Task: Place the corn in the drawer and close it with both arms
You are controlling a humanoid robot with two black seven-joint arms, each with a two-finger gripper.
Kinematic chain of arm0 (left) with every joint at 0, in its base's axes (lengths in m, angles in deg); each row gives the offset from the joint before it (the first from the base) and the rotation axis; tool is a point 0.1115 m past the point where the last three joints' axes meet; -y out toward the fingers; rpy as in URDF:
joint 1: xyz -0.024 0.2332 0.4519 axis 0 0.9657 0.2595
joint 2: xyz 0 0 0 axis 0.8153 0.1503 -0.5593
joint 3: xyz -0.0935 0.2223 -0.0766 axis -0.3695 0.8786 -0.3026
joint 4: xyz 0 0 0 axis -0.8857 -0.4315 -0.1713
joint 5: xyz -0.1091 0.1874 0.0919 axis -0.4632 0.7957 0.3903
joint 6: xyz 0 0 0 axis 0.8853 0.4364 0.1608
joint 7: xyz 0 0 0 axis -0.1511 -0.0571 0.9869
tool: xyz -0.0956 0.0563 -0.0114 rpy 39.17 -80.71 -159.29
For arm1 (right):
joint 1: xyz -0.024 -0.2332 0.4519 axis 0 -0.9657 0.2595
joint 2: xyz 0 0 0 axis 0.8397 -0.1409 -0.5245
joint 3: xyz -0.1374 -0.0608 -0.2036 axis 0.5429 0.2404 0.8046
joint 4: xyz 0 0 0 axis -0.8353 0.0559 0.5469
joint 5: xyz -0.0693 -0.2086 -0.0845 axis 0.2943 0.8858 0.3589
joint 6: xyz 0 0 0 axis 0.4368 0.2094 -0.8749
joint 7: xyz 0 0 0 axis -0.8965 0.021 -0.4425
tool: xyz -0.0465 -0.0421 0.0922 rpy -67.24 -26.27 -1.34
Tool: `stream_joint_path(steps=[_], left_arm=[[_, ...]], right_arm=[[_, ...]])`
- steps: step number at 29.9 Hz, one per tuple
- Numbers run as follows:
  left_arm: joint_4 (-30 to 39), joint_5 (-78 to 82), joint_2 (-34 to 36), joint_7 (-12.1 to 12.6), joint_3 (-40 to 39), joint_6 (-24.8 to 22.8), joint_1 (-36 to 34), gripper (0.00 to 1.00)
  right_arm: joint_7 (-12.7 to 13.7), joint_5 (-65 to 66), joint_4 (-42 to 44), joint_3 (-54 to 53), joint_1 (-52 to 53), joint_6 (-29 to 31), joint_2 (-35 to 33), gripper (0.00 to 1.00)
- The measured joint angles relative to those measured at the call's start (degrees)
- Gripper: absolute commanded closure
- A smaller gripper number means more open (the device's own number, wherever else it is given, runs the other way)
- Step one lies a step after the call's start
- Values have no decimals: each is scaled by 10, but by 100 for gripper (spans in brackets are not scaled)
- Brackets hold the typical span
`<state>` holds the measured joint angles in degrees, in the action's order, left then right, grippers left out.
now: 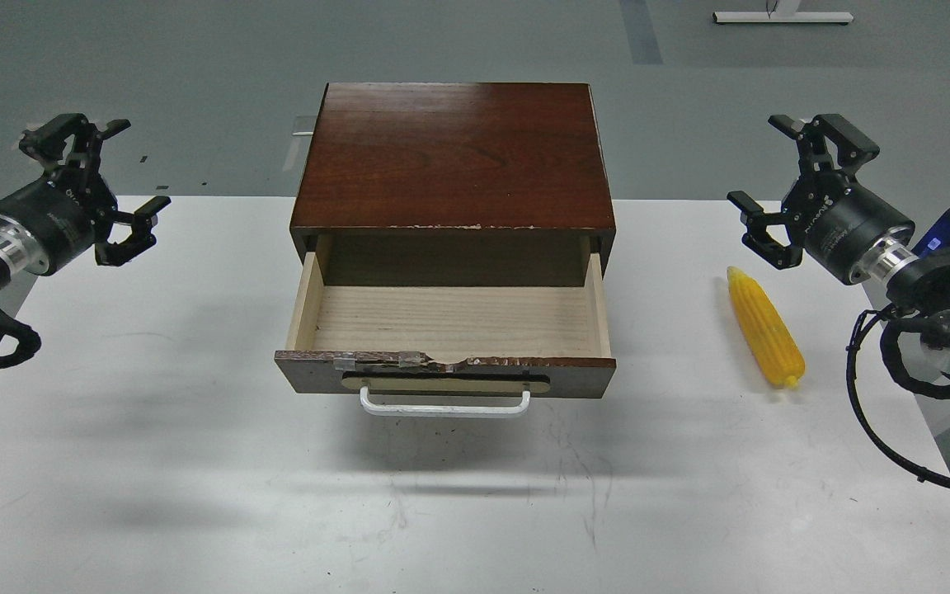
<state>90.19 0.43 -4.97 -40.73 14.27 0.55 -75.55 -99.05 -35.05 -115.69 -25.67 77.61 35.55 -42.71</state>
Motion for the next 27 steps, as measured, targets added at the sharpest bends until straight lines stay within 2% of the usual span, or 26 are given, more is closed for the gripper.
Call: stream_joint_path(steps=[4,7,10,27], left_arm=[[0,-1,1,-6,-1,-1,12,2],[0,-1,2,-40,-1,-3,21,2],[0,-1,2,-58,-1,-3,23,2],[16,2,0,-61,7,1,35,2]], right_arm=[[5,0,0,0,-1,-20,6,1],[7,0,-3,2,-1,-32,8,1],[7,0,-4,3,-2,-36,9,1],[7,1,-4,2,-5,-36,14,0]])
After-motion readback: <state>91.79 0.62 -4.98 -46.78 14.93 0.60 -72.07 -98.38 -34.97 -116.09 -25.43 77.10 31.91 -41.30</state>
